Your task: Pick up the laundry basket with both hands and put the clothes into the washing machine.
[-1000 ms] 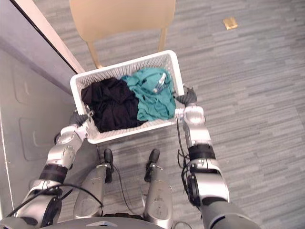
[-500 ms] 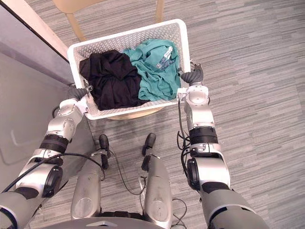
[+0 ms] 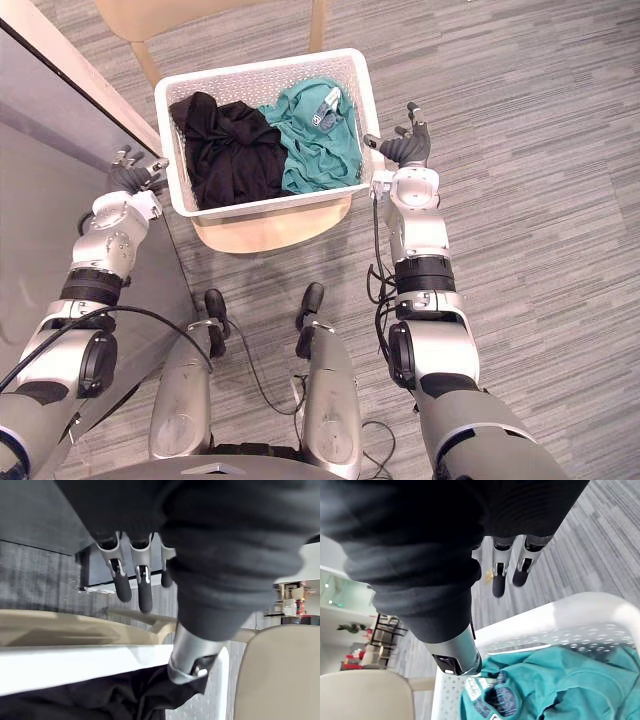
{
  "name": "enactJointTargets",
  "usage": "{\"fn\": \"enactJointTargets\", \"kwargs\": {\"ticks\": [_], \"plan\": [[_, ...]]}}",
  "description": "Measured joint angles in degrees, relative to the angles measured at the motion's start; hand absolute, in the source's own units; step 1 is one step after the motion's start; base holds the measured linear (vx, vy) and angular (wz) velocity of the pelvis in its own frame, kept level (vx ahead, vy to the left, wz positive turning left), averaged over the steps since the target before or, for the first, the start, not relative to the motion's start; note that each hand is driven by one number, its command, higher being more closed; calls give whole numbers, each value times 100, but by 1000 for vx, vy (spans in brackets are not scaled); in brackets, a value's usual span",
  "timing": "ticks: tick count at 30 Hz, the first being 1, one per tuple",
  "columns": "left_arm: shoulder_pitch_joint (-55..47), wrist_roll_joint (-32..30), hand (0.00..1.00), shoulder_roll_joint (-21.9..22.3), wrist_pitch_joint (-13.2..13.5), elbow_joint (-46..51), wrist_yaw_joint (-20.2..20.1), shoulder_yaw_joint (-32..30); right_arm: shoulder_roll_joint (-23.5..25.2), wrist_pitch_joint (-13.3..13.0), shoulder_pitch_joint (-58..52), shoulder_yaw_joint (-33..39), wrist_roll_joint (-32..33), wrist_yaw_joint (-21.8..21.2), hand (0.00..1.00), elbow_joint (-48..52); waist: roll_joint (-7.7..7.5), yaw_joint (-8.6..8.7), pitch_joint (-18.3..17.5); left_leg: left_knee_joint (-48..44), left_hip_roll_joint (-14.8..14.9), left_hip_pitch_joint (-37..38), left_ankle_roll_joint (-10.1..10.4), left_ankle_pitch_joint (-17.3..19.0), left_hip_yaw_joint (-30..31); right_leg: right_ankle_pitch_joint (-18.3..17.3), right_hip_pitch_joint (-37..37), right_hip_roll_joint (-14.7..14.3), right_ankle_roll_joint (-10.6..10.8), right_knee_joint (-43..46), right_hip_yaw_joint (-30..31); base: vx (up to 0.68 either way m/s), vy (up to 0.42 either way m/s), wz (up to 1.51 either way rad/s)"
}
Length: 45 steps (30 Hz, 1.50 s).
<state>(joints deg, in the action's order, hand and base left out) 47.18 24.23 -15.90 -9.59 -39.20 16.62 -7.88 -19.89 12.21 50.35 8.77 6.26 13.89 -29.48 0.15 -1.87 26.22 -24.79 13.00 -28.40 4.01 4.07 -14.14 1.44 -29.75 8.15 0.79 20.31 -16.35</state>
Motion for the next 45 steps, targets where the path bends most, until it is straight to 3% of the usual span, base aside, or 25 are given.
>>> {"fn": "enactJointTargets", "kwargs": {"ticks": [9,13,17,20,27,31,35,38,41,43,44,45], "plan": [[-57,-85,0,-292,12,242,4,-122,-210,1,-70,91,12,-7,0,287,-7,9,-4,34,14,341,11,-3,-8,-72,297,8,6,78,-18,3,-1,1],[-800,-85,0,-509,118,1102,-84,-211,-368,-11,-859,120,7,-16,0,1170,-10,-25,-8,119,-9,633,32,10,-14,-226,527,55,13,201,-31,39,-9,7],[-1752,-86,0,-521,206,1811,-136,-562,-383,-11,-1795,667,4,-85,0,1644,-14,-46,-23,220,-64,942,51,19,15,-404,783,142,8,342,-105,58,-17,17],[-2544,-86,0,-306,267,2250,-254,-810,-369,-11,-2749,1348,-30,-93,0,2073,-25,-68,-64,341,-137,1170,64,10,62,-506,1007,205,36,377,-183,47,2,16],[-4324,-88,0,738,282,2481,-562,-1077,482,-17,-4749,2530,-431,-128,0,2184,-41,-28,-851,998,-314,1902,130,-77,131,-685,1636,268,124,118,-360,79,8,11],[-5024,-341,0,1381,262,1899,-692,-1252,1325,-16,-5597,2603,-445,-170,0,2148,22,-5,-1218,1359,-346,2413,155,-152,107,-707,2094,228,160,-111,-436,90,4,4],[-5370,-595,0,1902,188,1001,-716,-1332,1816,-35,-5876,2358,-458,-348,0,1564,60,-25,-1399,1517,-336,2832,154,-148,81,-758,2506,178,197,-230,-461,41,-1,2],[-5529,-760,0,2110,79,-415,-764,-1894,2104,-93,-5987,2060,-669,-507,0,623,107,-66,-1570,1556,-256,3098,143,-73,86,-794,2835,62,231,-400,-499,-2,-16,2],[-5625,-895,0,2152,52,-1157,-801,-2682,2231,-130,-5916,2047,-677,-534,0,-386,180,-120,-1655,1434,-181,3117,170,-39,215,-795,3155,-26,205,-600,-663,-18,-30,20],[-5719,-1136,0,2160,-65,-1546,-832,-3030,2214,-131,-5902,1885,-736,-589,0,-987,290,-133,-1711,1022,-154,2866,5,67,292,-808,3217,-27,191,-625,-844,-47,-26,56],[-5726,-1342,0,2174,-163,-1604,-827,-3160,2206,-130,-5792,1893,-790,-624,0,-1073,396,-120,-1690,513,-89,2497,-92,-48,232,-788,3169,-32,147,-548,-994,-49,-45,70],[-5719,-1415,0,2185,-182,-1608,-828,-3213,2190,-132,-5713,1899,-860,-628,0,-1130,371,-119,-1678,267,-61,2297,-219,-133,125,-754,3155,-16,96,-548,-1072,-93,-33,74]]}}
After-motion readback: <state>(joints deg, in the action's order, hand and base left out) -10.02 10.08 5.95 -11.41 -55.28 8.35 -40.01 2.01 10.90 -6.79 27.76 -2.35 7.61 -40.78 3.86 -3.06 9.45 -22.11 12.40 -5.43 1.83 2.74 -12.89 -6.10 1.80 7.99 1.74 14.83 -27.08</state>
